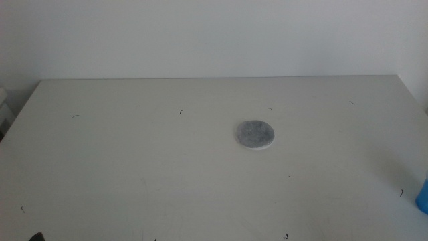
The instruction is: Place an empty cup on a cup mat.
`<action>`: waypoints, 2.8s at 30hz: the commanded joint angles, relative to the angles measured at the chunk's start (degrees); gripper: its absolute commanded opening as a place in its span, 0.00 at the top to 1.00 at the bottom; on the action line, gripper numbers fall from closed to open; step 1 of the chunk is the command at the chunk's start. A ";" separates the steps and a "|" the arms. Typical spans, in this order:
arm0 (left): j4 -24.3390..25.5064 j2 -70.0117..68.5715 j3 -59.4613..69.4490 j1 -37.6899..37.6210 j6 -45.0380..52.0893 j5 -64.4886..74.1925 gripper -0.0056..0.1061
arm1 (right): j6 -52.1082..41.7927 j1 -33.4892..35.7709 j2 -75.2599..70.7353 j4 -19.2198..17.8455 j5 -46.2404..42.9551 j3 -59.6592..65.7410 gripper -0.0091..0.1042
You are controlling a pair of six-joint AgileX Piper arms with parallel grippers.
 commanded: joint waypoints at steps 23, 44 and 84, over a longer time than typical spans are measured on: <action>0.02 -0.18 -0.34 0.06 -0.62 -3.84 0.01 | -0.13 -0.41 6.53 0.22 7.60 -18.58 0.15; 0.02 -0.18 -0.34 0.06 -0.62 -3.84 0.01 | -0.11 -0.41 33.37 0.46 28.58 -50.19 0.15; 0.02 -0.18 -0.34 0.06 -0.62 -3.84 0.01 | -14.78 -16.61 76.71 1.37 42.84 -71.64 0.15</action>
